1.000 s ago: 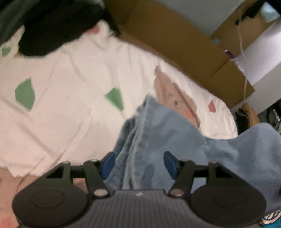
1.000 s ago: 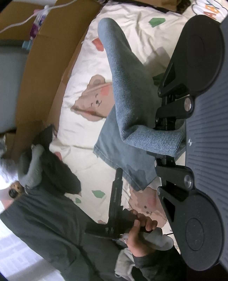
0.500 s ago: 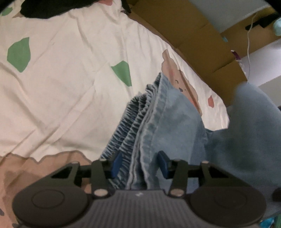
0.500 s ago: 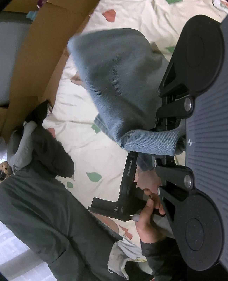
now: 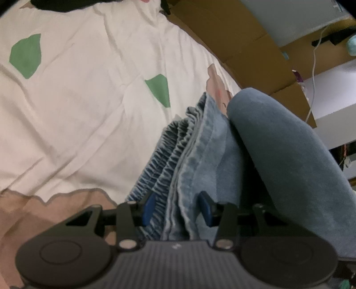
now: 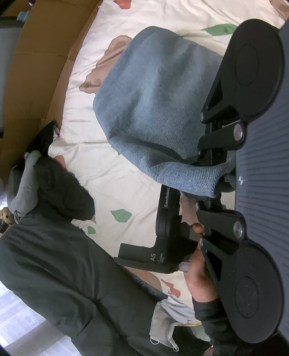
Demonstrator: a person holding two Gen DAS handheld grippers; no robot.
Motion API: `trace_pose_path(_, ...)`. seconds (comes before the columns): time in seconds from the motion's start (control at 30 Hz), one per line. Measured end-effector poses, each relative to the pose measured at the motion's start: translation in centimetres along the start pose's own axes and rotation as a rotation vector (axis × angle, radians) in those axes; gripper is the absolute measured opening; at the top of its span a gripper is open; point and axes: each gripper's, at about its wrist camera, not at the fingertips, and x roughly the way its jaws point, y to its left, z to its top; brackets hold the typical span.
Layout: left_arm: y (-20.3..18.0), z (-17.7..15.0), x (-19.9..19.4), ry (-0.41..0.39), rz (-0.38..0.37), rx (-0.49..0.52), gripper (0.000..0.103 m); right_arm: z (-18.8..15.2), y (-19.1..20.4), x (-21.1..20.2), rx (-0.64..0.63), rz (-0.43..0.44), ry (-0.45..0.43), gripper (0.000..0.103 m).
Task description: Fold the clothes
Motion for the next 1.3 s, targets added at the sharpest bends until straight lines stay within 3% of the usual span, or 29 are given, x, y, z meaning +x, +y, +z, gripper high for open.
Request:
trace_pose_path(0.37, 1.3, 0.3, 0.1, 0.016, -0.041, -0.059, 0.044, 0.2, 2.6, 2.4, -0.037, 0.038, 0.002, 0.015)
trace_pose_path(0.53, 2.1, 0.5, -0.8, 0.02, -0.057, -0.104, 0.037, -0.9, 3.2, 4.9, -0.07, 0.016, 0.025, 0.015)
trace_pose_path(0.73, 2.9, 1.0, -4.5, -0.047, -0.022, -0.099, 0.037, -1.7, 3.3, 7.1, -0.038, -0.015, 0.031, 0.018)
trace_pose_path(0.83, 2.9, 1.6, -5.9, -0.062, -0.023, -0.094, 0.037, -2.1, 3.1, 8.3, 0.02, 0.0, 0.037, 0.033)
trace_pose_path(0.9, 2.9, 2.0, -6.4, -0.063, -0.029, -0.093, 0.038, -2.4, 2.6, 8.9, 0.078, 0.028, 0.03, 0.054)
trace_pose_path(0.93, 3.0, 2.4, -6.6, -0.063, -0.034, -0.095, 0.038, -2.6, 2.3, 9.0, 0.11, 0.045, 0.026, 0.058)
trace_pose_path(1.0, 2.9, 2.5, -6.8, -0.064, -0.039, -0.092, 0.039, -2.8, 1.8, 9.2, 0.155, 0.065, 0.026, 0.063)
trace_pose_path(1.3, 1.6, 1.6, -8.3, -0.053, -0.102, -0.068, 0.05, -3.5, 0.1, 7.2, 0.206, 0.132, 0.081, 0.065)
